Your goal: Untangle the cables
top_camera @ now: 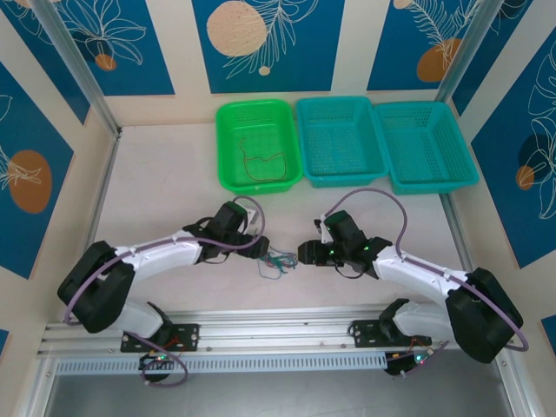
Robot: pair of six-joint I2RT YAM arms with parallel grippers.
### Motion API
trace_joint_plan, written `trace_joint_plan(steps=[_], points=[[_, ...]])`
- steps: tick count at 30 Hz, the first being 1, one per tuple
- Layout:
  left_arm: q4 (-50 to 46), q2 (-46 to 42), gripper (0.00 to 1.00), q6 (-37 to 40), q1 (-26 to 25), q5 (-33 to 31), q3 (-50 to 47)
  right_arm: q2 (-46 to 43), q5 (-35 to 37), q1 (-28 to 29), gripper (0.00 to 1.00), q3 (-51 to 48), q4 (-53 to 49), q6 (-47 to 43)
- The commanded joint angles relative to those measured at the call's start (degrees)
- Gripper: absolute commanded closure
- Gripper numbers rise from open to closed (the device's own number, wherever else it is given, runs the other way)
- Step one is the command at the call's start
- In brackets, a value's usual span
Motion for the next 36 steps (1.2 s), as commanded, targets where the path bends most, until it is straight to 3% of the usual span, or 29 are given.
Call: trace_joint_plan(steps=[1, 4, 7, 10, 16, 21, 26, 31, 36], points=[[4.5, 2.69, 0.31, -4.55, -0.32, 1.16, -0.45, 2.92, -1.27, 2.36, 0.51, 1.53, 0.21, 1.97], [9.05, 5.86, 0.5, -7.4, -0.32, 4.52, -1.27, 7.7, -1.73, 3.82, 0.5, 4.11, 1.02, 1.55], [11.12, 8.16, 0.69, -9.17, -0.3, 4.79, -2.13, 11.65, 5.04, 4.23, 0.5, 5.46, -0.16, 5.12], [13.03, 8.66, 0.81, -10.06, -0.32, 4.71, -3.51, 13.88, 6.06, 3.73, 0.51, 4.72, 3.31, 6.42], [14.61, 7.59, 0.99, -9.36, -0.15, 2.61, -5.44, 18.29, 3.68, 4.67, 0.76, 6.68, 6.04, 4.98], [13.6, 7.25, 1.0, -9.47, 0.19, -0.13, -6.29, 16.64, 3.97, 4.2, 1.0, 4.43, 8.87, 6.6], [14.12, 5.05, 1.0, -11.59, 2.88, -3.41, -10.04, 11.32, 10.09, 1.5, 1.0, 0.73, 6.48, 8.68], [17.46, 2.35, 1.0, -12.14, 6.31, -2.43, -15.11, 3.83, 12.84, -5.61, 1.0, -4.61, 3.06, 10.2], [20.45, 3.79, 1.0, -12.72, 6.61, 0.09, -15.89, -1.03, 13.4, -5.2, 0.99, -5.81, 2.14, 8.2]])
